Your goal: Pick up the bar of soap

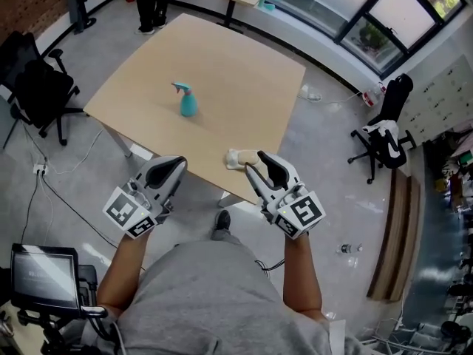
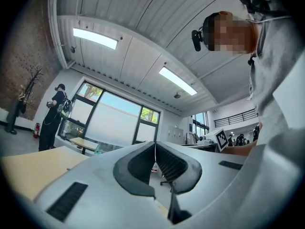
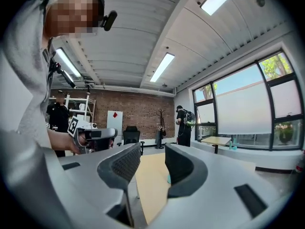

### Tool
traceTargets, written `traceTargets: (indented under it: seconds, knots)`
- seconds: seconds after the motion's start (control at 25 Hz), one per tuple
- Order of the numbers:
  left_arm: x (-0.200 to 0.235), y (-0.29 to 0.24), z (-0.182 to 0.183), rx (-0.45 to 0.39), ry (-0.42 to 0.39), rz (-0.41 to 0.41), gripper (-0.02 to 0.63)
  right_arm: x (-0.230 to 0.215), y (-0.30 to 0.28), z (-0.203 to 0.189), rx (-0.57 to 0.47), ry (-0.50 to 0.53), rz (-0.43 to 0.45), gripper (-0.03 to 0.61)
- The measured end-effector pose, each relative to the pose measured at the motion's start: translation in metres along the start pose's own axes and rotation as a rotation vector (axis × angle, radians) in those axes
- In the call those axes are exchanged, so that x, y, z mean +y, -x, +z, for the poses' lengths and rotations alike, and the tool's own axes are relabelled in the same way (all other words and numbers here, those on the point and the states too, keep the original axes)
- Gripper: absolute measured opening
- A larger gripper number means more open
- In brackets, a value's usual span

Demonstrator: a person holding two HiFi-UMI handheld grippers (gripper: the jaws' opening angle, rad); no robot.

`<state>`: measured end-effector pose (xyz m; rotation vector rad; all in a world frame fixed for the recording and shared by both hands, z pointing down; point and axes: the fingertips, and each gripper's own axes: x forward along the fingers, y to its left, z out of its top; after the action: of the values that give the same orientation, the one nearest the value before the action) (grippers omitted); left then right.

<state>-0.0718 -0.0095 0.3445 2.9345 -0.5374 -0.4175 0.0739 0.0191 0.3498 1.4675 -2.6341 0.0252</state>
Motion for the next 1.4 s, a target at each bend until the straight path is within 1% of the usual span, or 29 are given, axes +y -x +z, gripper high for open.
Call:
traceTargets:
  seconds: [0.24,0.4,0.52,0.6,0.76,0.92,0.96,1.04,1.16,1.24,1.4]
  knots:
    - [0.018,-0.068,-0.034,0.061,0.007,0.039,0.006,-0.077,-0.013,-0.017,-0.005,-0.043,0.058,0.155]
    - [0.023,-0.115,-0.051,0.099,0.005,0.051,0.006,-0.123,-0.022,-0.031,0.021,-0.056,0.120,0.163]
    - [0.021,-0.143,-0.065,0.126,0.009,0.074,0.006,-0.148,-0.026,-0.040,0.055,-0.060,0.171,0.173]
    - [0.019,-0.158,-0.078,0.156,0.023,0.074,0.006,-0.160,-0.031,-0.053,0.092,-0.045,0.207,0.183]
    - [0.014,-0.174,-0.119,0.258,0.078,0.040,0.006,-0.164,-0.039,-0.097,0.230,0.009,0.284,0.215]
    - [0.014,-0.196,-0.172,0.381,0.079,-0.006,0.011,-0.170,-0.039,-0.154,0.406,0.085,0.353,0.227]
    - [0.015,-0.202,-0.187,0.423,0.073,-0.026,0.029,-0.171,-0.040,-0.168,0.456,0.113,0.371,0.227]
    - [0.016,-0.211,-0.219,0.528,0.042,-0.085,0.114,-0.171,-0.043,-0.197,0.545,0.163,0.410,0.229]
    - [0.013,-0.216,-0.259,0.677,-0.048,-0.183,0.161,-0.170,-0.052,-0.235,0.656,0.214,0.454,0.229]
    - [0.010,-0.217,-0.278,0.734,-0.082,-0.226,0.189,-0.171,-0.059,-0.259,0.725,0.244,0.477,0.233]
    - [0.011,-0.212,-0.310,0.808,-0.081,-0.256,0.234,-0.171,-0.068,-0.308,0.866,0.282,0.532,0.245]
